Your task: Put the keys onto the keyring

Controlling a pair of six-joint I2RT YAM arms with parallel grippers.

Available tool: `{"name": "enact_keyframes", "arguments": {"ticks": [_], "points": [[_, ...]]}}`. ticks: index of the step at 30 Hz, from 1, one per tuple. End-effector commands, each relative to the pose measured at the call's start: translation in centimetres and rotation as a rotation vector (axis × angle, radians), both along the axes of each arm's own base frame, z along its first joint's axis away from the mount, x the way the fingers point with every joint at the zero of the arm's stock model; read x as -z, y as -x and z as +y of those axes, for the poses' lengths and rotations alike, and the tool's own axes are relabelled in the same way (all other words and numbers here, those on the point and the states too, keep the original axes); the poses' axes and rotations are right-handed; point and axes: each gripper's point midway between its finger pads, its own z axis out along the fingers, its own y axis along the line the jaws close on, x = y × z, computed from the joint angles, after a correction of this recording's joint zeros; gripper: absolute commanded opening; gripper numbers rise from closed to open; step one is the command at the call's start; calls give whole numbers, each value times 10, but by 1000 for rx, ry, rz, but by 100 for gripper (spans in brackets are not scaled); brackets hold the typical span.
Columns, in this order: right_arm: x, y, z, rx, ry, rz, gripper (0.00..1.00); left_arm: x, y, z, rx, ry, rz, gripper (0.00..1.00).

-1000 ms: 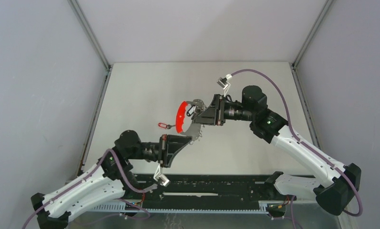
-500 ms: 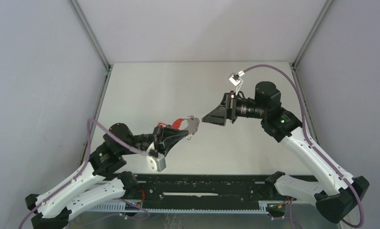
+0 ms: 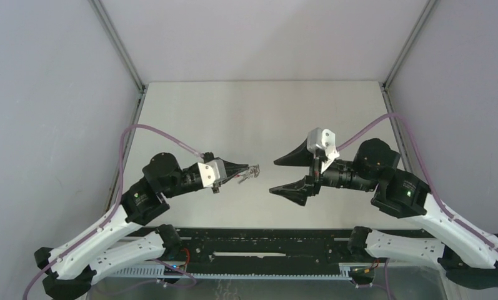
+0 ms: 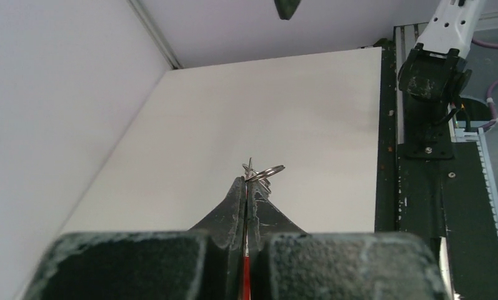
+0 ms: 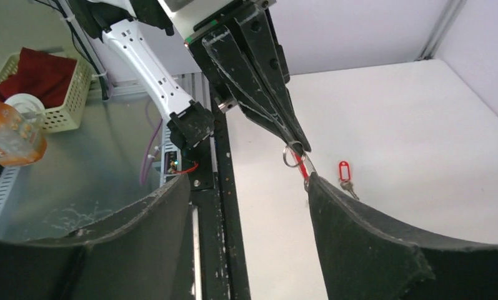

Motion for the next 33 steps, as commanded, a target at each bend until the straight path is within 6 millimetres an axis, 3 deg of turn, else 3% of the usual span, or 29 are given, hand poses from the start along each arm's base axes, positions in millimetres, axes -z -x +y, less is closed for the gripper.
{"name": "enact_keyframes", "arguments": {"ticks": [1,8,11,19,33], "points": [[5,-15,10,74,88,-179,72,-37,0,6,-43,108,54,0],[18,-22,36,122,178,-272,57,-43,-1,5,-53,134,100,0],[22,-28,41,151,200,-293,43,-45,-1,6,-61,145,122,0],[20,-30,50,181,204,-343,49,-44,-1,7,-68,155,144,0],[10,-36,54,238,164,-350,23,-42,-3,5,-73,149,156,0]]}}
